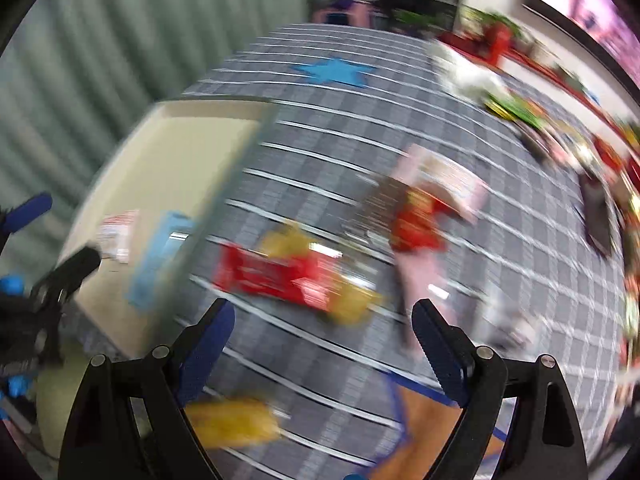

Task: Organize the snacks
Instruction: 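Return to the table and grasp the clear candy packet with right tool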

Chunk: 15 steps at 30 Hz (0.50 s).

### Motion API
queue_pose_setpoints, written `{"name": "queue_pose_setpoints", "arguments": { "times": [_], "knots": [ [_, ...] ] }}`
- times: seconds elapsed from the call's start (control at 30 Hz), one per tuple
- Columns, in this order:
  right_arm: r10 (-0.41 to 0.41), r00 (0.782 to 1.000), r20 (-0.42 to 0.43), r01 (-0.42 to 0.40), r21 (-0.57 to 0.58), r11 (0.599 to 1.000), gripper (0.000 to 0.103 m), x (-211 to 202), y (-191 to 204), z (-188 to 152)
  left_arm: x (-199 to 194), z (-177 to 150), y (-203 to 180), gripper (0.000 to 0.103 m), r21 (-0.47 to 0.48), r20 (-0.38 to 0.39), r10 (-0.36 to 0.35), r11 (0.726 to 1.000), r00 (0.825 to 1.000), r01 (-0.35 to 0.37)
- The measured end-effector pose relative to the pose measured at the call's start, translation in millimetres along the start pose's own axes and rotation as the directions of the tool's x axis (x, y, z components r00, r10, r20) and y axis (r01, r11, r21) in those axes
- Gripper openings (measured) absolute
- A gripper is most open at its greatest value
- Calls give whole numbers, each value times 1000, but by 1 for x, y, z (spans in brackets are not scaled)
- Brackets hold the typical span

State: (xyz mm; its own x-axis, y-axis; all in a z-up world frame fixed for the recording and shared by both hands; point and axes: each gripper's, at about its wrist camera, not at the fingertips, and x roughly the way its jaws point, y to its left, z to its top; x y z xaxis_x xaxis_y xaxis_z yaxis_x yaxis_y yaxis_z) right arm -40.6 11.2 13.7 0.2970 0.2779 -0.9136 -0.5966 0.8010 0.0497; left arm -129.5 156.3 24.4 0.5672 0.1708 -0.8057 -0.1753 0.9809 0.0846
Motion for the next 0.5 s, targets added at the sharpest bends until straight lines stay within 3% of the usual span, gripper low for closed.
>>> {"name": "queue_pose_setpoints", "arguments": {
  "times": [0.13, 0.37, 0.5],
  "knots": [
    [-67, 997, -22, 69, 100, 993, 91, -9, -54, -22, 20, 7, -51, 103, 63, -37, -92, 994, 995, 94],
    [-82, 996, -42, 90, 248, 965, 91, -17, -117, -47, 44, 16, -79, 103, 188, -4, -5, 982, 1000, 5],
    [-57, 997, -47, 69, 306, 950, 91, -5, -131, -41, 45, 22, -70, 103, 168, -22, -2, 986, 1000, 6]
  ]
}}
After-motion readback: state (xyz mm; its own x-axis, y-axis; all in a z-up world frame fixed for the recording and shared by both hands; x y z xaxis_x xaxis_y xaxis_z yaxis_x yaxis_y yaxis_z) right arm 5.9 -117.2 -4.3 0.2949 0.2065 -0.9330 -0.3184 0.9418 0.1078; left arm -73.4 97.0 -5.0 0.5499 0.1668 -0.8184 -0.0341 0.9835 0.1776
